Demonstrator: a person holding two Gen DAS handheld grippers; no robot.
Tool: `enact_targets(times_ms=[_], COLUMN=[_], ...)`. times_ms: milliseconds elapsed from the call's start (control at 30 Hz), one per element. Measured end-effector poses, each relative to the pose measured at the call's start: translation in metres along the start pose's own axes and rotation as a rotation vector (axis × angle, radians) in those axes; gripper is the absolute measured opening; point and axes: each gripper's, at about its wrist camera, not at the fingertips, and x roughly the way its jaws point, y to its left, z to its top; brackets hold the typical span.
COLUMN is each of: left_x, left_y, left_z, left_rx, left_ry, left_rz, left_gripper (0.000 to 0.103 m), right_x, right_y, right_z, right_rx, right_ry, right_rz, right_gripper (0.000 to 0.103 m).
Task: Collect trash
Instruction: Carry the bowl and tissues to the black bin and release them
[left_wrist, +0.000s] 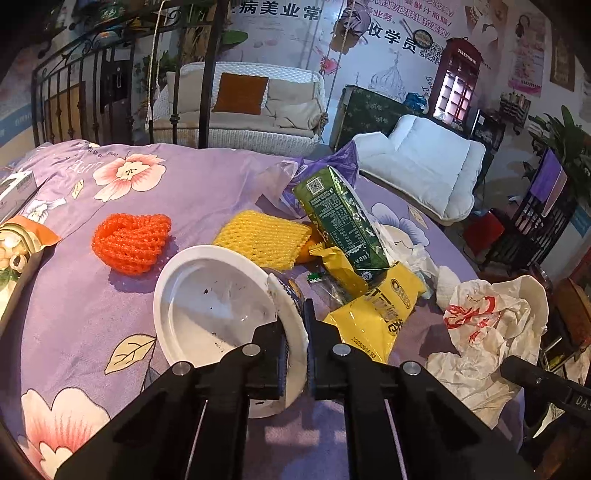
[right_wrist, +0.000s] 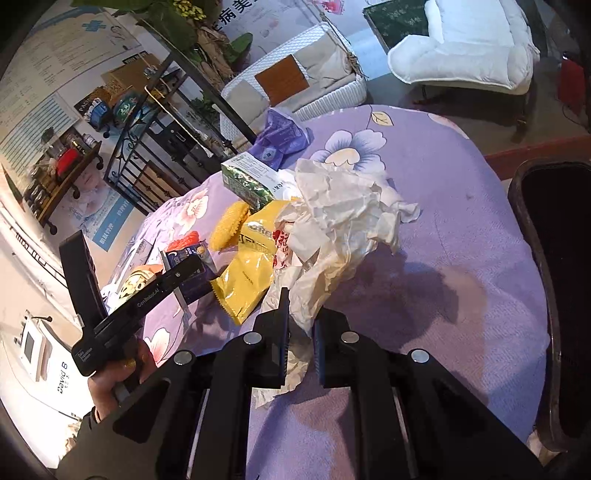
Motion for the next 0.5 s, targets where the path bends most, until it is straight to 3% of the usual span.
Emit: enact_targets(times_ms=[333, 500], left_x=[-0.068, -0.090], left_y=[-0.024, -0.049], left_z=[-0.015, -0.030], left_rx=[0.015, 0.037], left_ry=[-0.137, -0.166], left_rz=[-0.032, -0.089], left_gripper=[0.008, 0.008], right_x=[-0.044, -0.081], right_y=[0.001, 0.000], right_z=[-0.013, -0.020], right_rx=[-0.053, -0.114], right_ry=[-0.077, -0.165], right_rz=[0.034, -0.007], right_gripper=[0.012, 0.012])
